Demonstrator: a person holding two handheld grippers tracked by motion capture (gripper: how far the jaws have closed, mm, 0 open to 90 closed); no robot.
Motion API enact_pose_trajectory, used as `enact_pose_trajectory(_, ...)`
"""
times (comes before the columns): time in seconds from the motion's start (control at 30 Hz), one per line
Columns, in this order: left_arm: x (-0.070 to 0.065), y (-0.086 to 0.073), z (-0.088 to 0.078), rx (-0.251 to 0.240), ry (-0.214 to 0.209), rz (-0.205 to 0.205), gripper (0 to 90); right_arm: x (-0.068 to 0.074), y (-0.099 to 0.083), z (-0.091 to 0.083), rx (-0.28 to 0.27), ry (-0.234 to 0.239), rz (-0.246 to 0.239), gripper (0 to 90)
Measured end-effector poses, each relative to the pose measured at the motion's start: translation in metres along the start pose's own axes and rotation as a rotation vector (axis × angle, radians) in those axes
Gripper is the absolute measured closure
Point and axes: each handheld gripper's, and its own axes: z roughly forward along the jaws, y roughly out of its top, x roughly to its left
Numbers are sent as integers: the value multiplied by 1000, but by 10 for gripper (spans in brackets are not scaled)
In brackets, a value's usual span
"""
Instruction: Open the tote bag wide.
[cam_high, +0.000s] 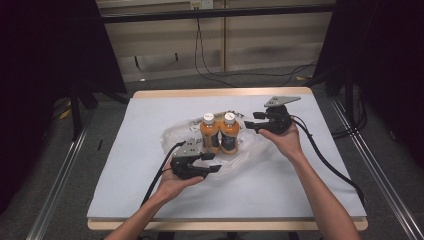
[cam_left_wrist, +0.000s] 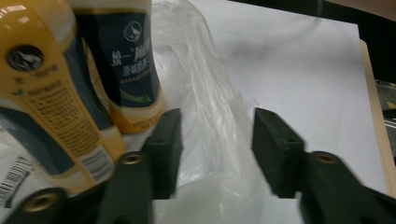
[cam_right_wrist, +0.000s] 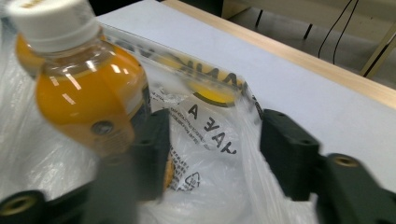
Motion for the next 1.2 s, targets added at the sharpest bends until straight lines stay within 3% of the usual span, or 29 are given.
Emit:
enact_pose_trajectory(0.03, 0, 0, 0, 0, 0, 0, 423, 0, 0, 0, 0, 0, 0, 370)
enact_pose_trajectory(0.07, 0, 2, -4, -7, 16, 12, 388, 0, -3, -9, -19, 5, 27, 261)
enact_pose_trajectory(0.2, -3, 2, -8, -5, 37, 30, 310, 1, -8, -26, -37, 0, 40, 146)
enact_pose_trajectory(0.37, -1, 2, -21, -9, 62, -2, 184, 3, -18, -49, -31, 5, 50, 114)
enact_pose_trajectory(0.5, -2, 2, -36, -42, 88, 0, 156, 3, -30, -68, -42, -8, 55, 72)
enact_pose_trajectory(0.6, -4, 1, -44, -41, 77, 18, 140, 7, -38, -82, -70, -17, 66, 47)
enact_pose_trajectory(0.83, -7, -10, -71, -38, 127, -21, 96, 21, -55, -108, -99, -100, 62, 122)
enact_pose_trajectory(0.9, -7, -12, -82, -52, 159, -38, 88, 25, -59, -115, -106, -100, 65, 153)
enact_pose_trajectory(1.0, -5, -18, -98, -86, 189, -70, 76, 32, -64, -127, -120, -141, 52, 174)
enact_pose_trajectory(1.2, -4, -33, -122, -94, 265, -131, 65, 40, -81, -144, -108, -144, 75, 174)
